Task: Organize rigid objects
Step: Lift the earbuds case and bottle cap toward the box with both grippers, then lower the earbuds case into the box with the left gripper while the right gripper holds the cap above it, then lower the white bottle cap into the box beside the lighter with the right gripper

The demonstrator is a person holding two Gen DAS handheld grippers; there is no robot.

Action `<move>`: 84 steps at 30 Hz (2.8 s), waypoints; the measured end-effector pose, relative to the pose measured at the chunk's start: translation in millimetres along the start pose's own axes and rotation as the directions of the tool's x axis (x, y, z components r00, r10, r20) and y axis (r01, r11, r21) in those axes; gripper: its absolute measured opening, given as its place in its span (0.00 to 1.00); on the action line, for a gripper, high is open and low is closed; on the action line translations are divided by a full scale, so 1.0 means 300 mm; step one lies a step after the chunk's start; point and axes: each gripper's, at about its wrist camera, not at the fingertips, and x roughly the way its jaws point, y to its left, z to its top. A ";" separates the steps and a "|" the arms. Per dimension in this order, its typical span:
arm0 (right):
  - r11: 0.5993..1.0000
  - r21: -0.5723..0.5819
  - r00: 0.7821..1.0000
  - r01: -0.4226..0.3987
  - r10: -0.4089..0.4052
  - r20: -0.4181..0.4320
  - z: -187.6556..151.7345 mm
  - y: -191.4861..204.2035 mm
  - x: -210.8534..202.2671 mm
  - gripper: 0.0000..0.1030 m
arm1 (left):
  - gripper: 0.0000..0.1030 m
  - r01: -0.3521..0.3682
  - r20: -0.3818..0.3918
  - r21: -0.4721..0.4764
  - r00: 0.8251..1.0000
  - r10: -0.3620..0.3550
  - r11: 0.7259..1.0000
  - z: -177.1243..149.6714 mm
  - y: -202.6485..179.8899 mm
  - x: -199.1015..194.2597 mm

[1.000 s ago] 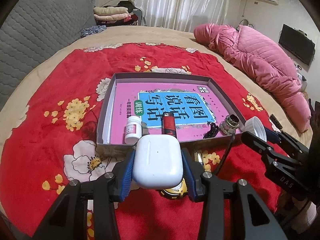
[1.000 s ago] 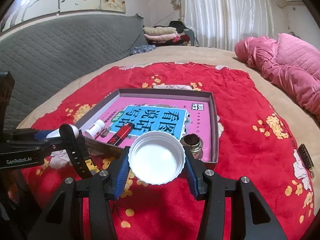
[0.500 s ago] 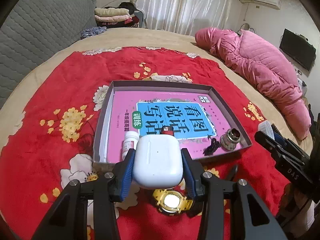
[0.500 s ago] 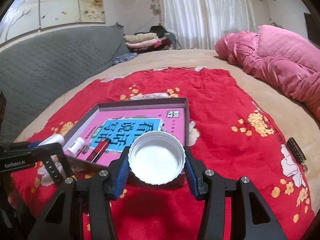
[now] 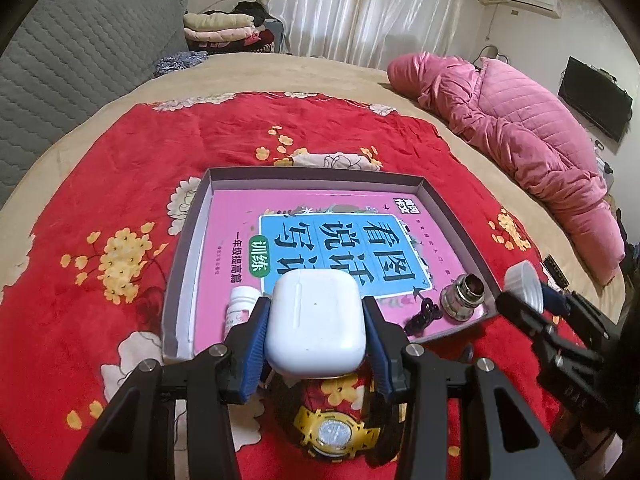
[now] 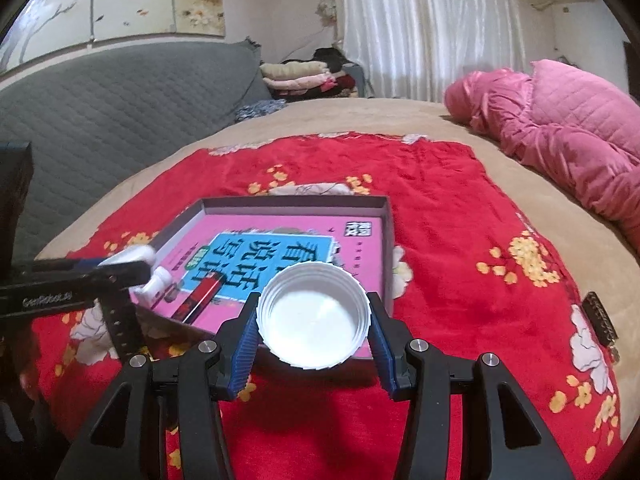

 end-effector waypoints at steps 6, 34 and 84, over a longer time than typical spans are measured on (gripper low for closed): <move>0.999 -0.034 1.000 -0.029 0.029 -0.005 0.000 0.034 0.024 0.50 | 0.43 -0.004 -0.012 -0.005 1.000 0.004 1.000 0.010 0.007 0.039; 0.973 -0.181 0.990 -0.143 0.141 -0.023 0.028 0.170 0.189 0.50 | 0.43 -0.016 -0.083 -0.014 0.996 0.015 1.000 -0.004 0.031 0.186; 0.953 -0.188 0.957 -0.236 0.194 -0.217 0.033 0.202 0.364 0.50 | 0.44 -0.094 -0.110 -0.019 0.990 0.092 0.995 -0.032 0.093 0.208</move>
